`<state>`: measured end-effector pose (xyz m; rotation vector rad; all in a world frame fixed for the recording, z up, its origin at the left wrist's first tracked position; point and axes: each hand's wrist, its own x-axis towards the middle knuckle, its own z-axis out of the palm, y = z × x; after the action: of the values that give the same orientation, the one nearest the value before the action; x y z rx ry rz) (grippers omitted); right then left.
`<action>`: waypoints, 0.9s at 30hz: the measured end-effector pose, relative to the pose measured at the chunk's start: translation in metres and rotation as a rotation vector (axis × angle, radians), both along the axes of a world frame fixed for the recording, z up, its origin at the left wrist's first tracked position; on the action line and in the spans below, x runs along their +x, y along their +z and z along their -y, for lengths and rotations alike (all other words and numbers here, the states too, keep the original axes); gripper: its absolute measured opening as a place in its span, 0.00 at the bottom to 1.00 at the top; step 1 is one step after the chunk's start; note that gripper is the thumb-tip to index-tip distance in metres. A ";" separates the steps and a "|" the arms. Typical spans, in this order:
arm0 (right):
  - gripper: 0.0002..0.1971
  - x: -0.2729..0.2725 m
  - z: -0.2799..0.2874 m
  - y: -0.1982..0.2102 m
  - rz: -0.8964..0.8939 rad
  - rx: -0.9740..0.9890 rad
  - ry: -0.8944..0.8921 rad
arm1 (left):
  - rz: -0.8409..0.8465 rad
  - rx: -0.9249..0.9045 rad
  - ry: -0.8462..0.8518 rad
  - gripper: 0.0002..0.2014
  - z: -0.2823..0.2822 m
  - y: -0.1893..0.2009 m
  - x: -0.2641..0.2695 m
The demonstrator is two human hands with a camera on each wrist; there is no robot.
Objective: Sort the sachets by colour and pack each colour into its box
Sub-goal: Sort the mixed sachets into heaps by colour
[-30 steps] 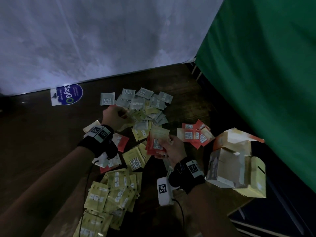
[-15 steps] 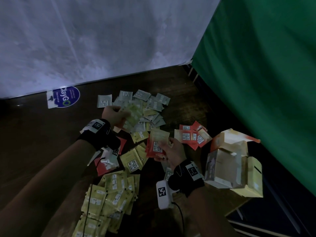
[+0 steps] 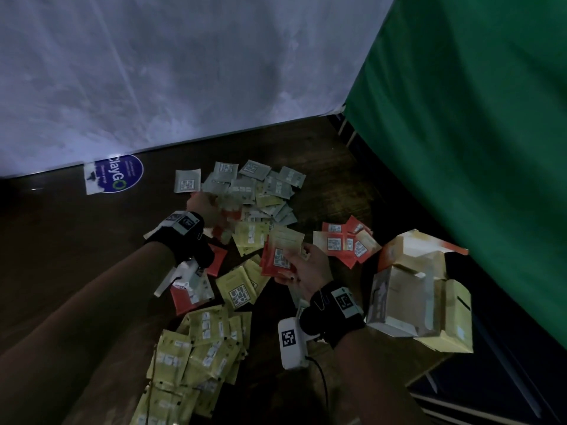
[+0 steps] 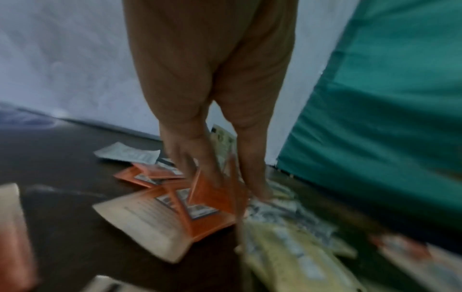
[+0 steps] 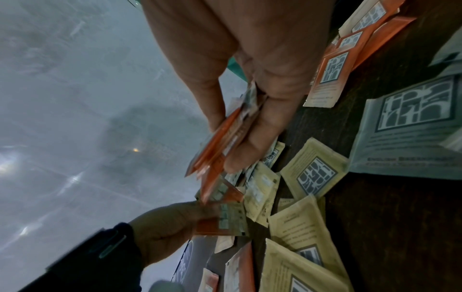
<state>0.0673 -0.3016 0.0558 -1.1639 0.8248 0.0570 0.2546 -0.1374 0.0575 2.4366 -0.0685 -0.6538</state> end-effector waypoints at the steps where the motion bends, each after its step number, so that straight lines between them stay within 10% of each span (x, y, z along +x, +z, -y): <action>1: 0.21 0.000 0.000 0.001 0.001 0.003 -0.006 | 0.031 0.078 -0.061 0.26 -0.001 -0.003 -0.003; 15: 0.19 0.003 -0.007 0.004 0.092 0.056 0.070 | 0.221 -0.025 -0.296 0.13 -0.012 0.039 -0.036; 27: 0.32 -0.021 -0.021 0.004 0.131 0.165 0.192 | -0.305 -0.527 -0.287 0.14 -0.007 0.056 -0.116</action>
<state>0.0462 -0.2801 0.0600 -1.0754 0.5799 0.2021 0.1382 -0.1308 0.1139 1.8156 -0.4177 -0.9865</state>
